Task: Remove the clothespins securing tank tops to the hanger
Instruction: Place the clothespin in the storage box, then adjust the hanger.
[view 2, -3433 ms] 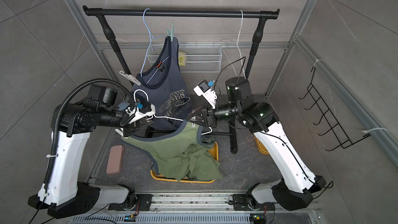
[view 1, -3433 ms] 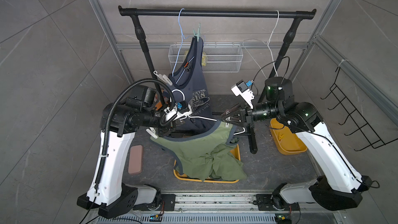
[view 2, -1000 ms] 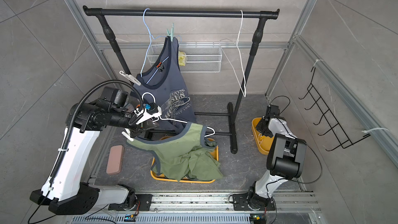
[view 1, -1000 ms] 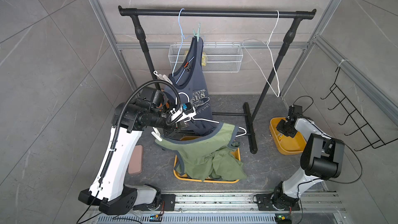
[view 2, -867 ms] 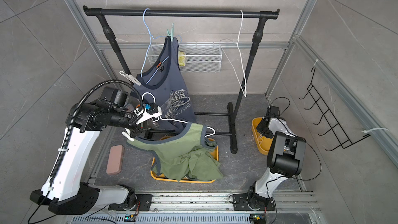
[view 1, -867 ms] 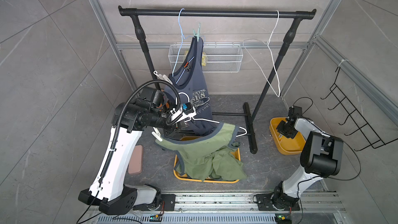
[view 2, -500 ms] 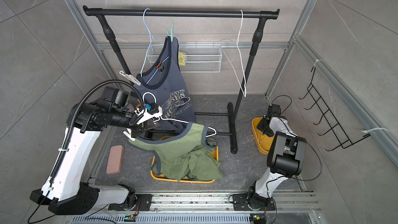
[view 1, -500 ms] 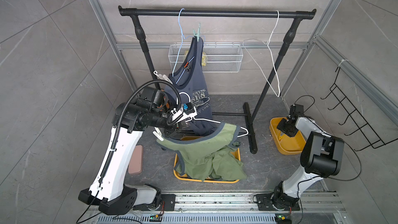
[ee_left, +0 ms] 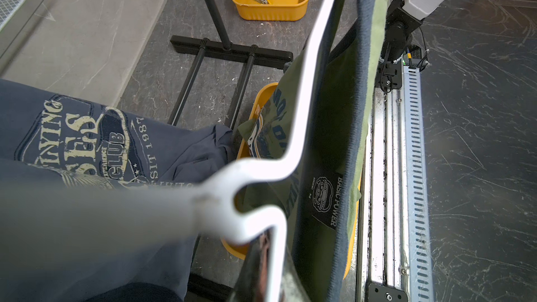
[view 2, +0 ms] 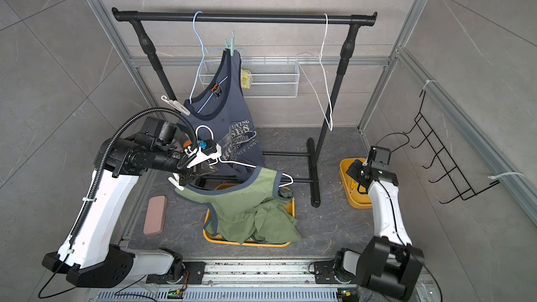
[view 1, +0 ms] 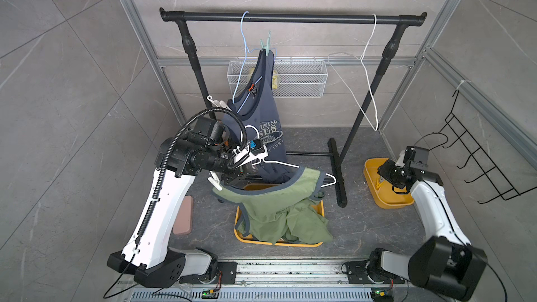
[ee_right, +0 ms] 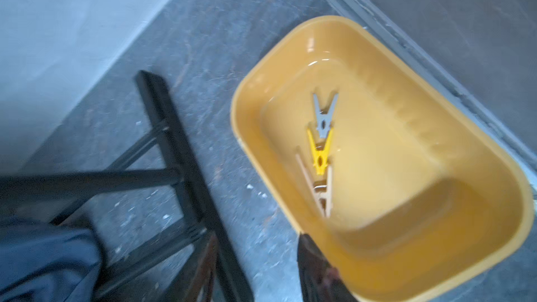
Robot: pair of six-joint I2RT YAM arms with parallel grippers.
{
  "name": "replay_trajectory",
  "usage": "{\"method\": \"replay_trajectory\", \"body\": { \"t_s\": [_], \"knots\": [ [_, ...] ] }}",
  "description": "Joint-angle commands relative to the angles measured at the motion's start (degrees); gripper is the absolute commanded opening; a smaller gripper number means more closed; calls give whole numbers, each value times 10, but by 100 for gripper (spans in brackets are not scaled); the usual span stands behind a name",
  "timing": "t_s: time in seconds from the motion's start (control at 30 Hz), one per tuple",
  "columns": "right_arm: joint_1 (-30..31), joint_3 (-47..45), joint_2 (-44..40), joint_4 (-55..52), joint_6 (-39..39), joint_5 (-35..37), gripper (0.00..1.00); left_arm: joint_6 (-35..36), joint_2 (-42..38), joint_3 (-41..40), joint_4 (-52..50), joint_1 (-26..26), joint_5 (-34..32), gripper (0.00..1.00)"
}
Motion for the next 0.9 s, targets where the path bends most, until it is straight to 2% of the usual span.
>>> {"method": "replay_trajectory", "body": {
  "t_s": [0.0,0.03,0.07,0.23,0.4,0.6,0.73,0.87],
  "knots": [
    [15,-29,-91,-38,6,-173,47,-6,3,20,-2,-5,26,0],
    [27,-34,-118,-43,6,-230,46,-6,0,21,-6,-6,26,0],
    [41,-29,-139,-62,1,-252,45,-6,-1,21,-9,-6,25,0],
    [144,61,-255,-166,-22,-292,46,-6,-8,23,-18,-6,9,0],
    [160,177,-263,-218,-28,-385,46,-6,-8,28,-26,-6,15,0],
    [161,321,-200,-211,-24,-436,49,-3,5,34,-29,-8,21,0],
    [160,381,-134,-109,30,-466,50,-3,17,46,-28,-13,24,0],
    [178,485,-39,-90,29,-452,51,-2,19,54,-27,-17,19,0]
  ]
}}
